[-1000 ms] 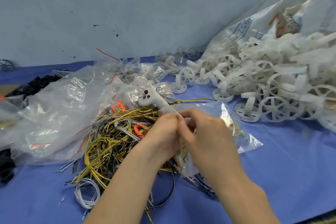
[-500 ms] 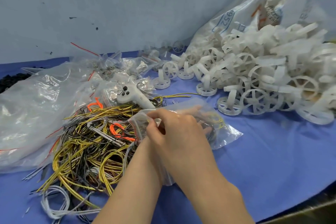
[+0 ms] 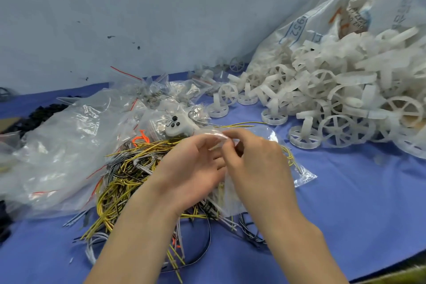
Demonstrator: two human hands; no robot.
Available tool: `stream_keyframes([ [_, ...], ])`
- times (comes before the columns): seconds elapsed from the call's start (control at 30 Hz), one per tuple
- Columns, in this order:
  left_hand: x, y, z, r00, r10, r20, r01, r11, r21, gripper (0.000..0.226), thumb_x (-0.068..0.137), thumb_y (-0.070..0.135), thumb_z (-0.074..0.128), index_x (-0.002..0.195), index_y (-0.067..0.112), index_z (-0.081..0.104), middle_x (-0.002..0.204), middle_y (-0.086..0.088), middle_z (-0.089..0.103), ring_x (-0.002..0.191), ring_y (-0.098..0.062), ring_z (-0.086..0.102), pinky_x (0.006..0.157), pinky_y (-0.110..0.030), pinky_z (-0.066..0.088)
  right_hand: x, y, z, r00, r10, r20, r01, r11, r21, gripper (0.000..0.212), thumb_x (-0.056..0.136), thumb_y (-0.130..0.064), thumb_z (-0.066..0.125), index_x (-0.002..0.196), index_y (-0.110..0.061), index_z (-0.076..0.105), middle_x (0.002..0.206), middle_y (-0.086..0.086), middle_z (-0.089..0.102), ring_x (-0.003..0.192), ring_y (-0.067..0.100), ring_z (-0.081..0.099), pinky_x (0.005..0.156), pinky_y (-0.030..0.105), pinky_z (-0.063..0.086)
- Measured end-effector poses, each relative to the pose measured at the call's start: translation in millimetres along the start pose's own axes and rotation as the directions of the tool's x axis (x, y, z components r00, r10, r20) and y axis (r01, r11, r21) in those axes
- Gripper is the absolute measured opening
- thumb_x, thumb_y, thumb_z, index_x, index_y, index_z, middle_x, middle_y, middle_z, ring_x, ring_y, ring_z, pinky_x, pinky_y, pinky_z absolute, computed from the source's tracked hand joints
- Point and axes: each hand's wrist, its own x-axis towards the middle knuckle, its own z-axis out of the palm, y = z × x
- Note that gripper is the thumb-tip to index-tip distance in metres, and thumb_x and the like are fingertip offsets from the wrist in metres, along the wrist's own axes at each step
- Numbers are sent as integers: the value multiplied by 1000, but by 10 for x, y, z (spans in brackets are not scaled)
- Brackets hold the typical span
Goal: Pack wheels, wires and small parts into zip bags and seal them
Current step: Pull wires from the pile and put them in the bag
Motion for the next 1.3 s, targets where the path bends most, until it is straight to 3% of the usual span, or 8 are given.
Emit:
stream_keyframes([
  [0.07,-89,39,-130,988,-111,107,138,948,-287,28,90,11,55,115,0,60,113,-15,66,104,-22,65,99,-34,48,6,-4,2,1000,4,-4,-4,1000,1,24,98,-40,48,113,-37,67,84,-9,71,85,16,62,73,35,49],
  [0.17,-245,117,-307,995,-83,-62,67,973,-219,43,81,20,63,118,-1,65,117,-18,69,108,-28,68,83,-31,58,6,-2,6,1000,16,-2,-16,1000,21,25,98,-39,49,114,-36,67,79,-9,68,80,17,61,70,36,49],
  [0.27,-395,152,-562,957,-16,-289,-25,990,-137,31,90,20,56,114,3,67,107,-17,73,97,-28,72,70,-27,60,4,-4,19,999,35,-1,-34,999,40,22,98,-40,49,108,-35,69,68,-12,60,73,15,58,63,34,44],
  [0.53,-795,163,-1097,811,83,-579,-244,948,-205,21,99,13,44,100,10,65,90,-9,73,81,-22,74,64,-25,59,20,-19,44,996,54,-65,-47,994,99,16,96,-38,54,96,-33,69,80,-19,63,75,5,58,59,20,41],
  [0.67,-840,145,-1145,810,118,-574,-281,938,-203,20,99,14,45,99,11,65,88,-8,73,82,-22,73,64,-25,59,16,-23,46,996,48,-70,-39,992,119,16,96,-39,53,96,-35,69,80,-21,61,71,4,58,59,28,44],
  [0.93,-788,140,-1018,809,197,-554,-313,942,-122,21,99,15,46,99,12,66,87,-7,73,79,-21,73,65,-26,59,10,1,84,997,22,-69,-14,995,103,14,96,-38,55,94,-35,69,84,-21,62,77,-3,57,61,17,40],
  [1.13,-752,136,-930,821,198,-535,-326,933,-155,22,100,16,45,96,13,67,86,-7,72,78,-21,71,64,-26,59,18,8,109,999,19,-44,-15,996,87,16,96,-40,54,95,-35,69,83,-22,62,79,4,59,63,27,46],
  [1.3,-696,160,-741,819,243,-519,-370,916,-155,24,100,20,46,92,15,68,84,-5,71,73,-19,70,62,-26,58,38,32,131,999,28,-18,-26,996,83,17,96,-42,53,96,-35,69,81,-21,62,76,2,58,60,16,38],
])
